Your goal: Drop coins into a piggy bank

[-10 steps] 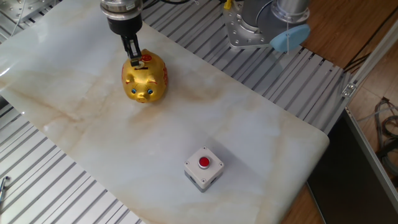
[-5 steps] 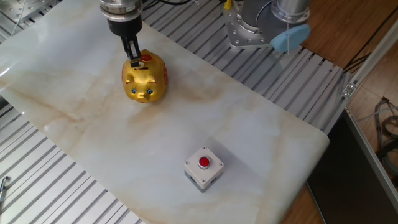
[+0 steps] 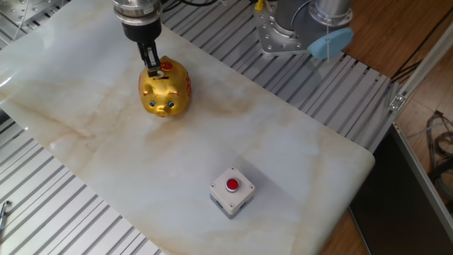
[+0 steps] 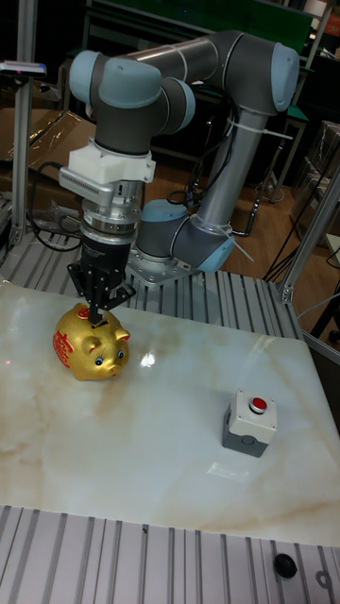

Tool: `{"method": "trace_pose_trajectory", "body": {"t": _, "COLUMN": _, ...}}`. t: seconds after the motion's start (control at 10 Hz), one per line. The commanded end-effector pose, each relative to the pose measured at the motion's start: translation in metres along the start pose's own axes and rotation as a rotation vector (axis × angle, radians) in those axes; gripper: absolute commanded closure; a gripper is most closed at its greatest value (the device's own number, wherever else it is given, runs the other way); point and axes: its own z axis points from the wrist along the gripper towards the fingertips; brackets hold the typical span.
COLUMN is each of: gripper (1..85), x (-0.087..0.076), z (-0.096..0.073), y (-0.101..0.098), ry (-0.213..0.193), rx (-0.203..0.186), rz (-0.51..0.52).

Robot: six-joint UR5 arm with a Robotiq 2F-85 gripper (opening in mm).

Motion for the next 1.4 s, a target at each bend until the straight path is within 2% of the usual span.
{"method": "trace_pose_trajectory", "body": {"t": 0.0, "gripper": 84.7, "x": -0.002, "z": -0.001, "y": 0.003, "ry": -0.005, "rx": -0.005, "rz": -0.004}}
{"method": "trace_pose_trajectory", "body": {"t": 0.3, "gripper": 83.3, "x": -0.003, "z": -0.001, "y": 0.005, "ry": -0.012, "rx": -0.006, "rz": -0.021}}
{"method": "trace_pose_trajectory", "body": {"t": 0.9, "gripper": 67.0, "x": -0.005, "z": -0.001, "y": 0.013, "ry": -0.017, "rx": -0.046, "rz": -0.045}}
{"method": "trace_pose_trajectory", "body": {"t": 1.3, "gripper": 65.3, "x": -0.004, "z": -0.001, "y": 0.014, "ry": -0.014, "rx": -0.051, "rz": -0.048}}
